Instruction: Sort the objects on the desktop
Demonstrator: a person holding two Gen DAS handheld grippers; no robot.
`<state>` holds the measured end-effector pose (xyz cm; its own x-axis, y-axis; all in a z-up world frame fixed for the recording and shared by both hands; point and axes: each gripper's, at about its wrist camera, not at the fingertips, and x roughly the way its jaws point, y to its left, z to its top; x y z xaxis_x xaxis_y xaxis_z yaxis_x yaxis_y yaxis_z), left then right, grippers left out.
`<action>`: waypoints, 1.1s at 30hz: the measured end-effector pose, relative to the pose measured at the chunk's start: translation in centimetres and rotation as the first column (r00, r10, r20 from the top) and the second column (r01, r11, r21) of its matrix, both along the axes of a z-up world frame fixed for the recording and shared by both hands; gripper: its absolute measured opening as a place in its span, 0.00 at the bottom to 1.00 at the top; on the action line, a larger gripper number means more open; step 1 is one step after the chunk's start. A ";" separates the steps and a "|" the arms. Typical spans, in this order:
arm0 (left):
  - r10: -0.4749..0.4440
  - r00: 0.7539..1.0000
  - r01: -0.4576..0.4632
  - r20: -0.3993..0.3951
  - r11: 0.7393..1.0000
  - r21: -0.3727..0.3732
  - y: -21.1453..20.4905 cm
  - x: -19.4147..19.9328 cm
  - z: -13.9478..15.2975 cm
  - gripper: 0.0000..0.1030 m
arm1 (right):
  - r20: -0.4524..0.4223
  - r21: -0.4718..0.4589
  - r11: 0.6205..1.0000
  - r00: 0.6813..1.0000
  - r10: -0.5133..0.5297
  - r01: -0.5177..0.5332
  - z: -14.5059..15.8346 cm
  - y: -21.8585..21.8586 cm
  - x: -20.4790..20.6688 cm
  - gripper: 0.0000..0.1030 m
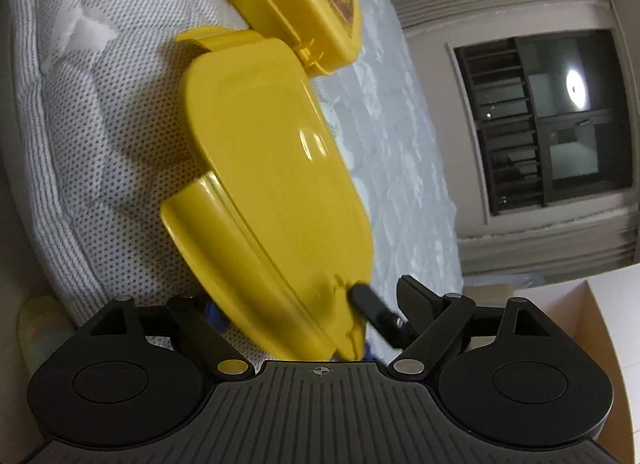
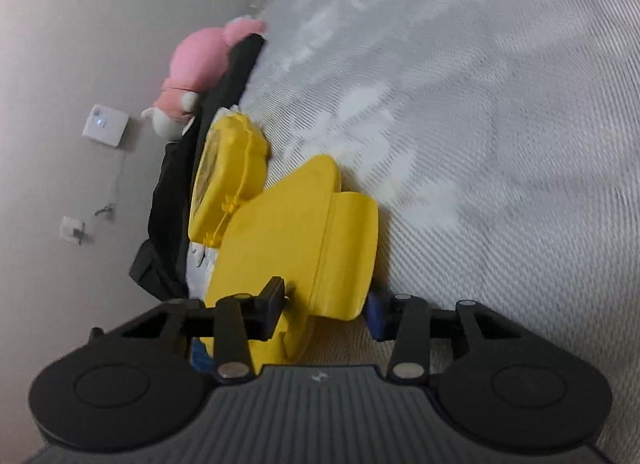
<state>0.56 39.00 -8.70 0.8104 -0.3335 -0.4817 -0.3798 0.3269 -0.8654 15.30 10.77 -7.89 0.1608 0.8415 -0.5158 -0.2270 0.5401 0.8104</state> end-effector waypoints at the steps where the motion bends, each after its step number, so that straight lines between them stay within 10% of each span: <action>1: -0.004 1.000 0.004 0.001 1.000 -0.011 0.0 -0.1 -0.2 0.85 | 0.040 -0.008 1.000 0.999 0.000 0.000 0.4 -0.2 -0.2 0.39; 5: -0.002 0.999 0.003 0.032 0.999 -0.036 -0.1 -0.3 -0.7 0.88 | 0.136 -0.012 1.000 0.991 -0.004 0.006 2.3 -2.1 -0.5 0.34; 25: -0.107 0.993 0.109 -0.043 0.993 0.052 -5.8 4.5 0.4 0.90 | 0.055 -0.046 0.985 0.985 -0.165 0.168 0.1 -16.2 0.3 0.37; 33: -0.125 0.992 0.127 -0.025 0.982 0.141 -7.0 5.1 0.5 0.80 | 0.115 -0.079 0.983 0.981 -0.158 0.168 0.9 -14.1 0.6 0.64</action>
